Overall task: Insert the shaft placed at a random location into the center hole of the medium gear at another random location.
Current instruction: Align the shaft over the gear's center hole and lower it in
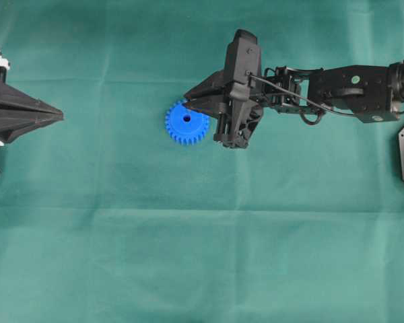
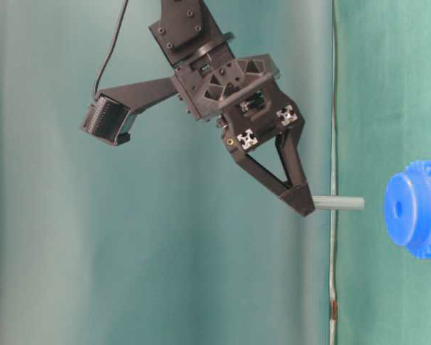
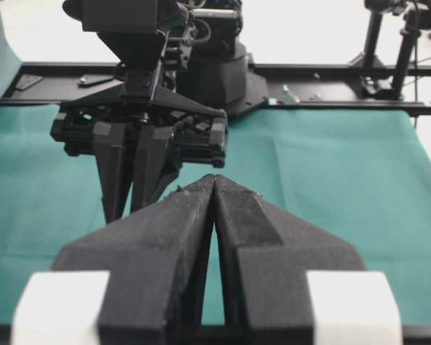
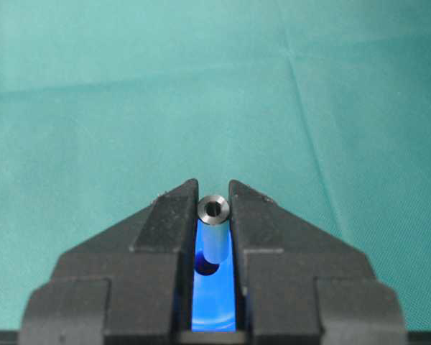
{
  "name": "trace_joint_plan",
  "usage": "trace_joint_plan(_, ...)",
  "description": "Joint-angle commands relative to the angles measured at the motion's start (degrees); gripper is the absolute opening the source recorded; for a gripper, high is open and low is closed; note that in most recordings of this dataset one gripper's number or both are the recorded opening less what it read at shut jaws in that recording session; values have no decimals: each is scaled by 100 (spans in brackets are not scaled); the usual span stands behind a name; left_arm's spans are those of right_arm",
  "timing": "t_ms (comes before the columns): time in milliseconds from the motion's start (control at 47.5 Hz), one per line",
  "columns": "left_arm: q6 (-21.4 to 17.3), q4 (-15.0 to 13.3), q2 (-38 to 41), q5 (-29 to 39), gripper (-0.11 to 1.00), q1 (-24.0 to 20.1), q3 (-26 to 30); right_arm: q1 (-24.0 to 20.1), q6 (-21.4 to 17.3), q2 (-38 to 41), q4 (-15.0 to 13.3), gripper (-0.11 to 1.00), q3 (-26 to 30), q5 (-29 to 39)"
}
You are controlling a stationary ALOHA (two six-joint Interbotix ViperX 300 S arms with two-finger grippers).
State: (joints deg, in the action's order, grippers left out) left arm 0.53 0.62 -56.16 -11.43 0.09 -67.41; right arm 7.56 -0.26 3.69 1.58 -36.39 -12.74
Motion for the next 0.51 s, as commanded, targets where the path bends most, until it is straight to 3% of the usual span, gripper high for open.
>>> trace_joint_plan(0, -9, 18, 26, -35, 0, 0, 141, -18, 35, -53, 0, 13, 114, -97)
trace_joint_plan(484, 0, 18, 26, -35, 0, -9, 141, -70, 0, 431, 70, 13, 132, -439)
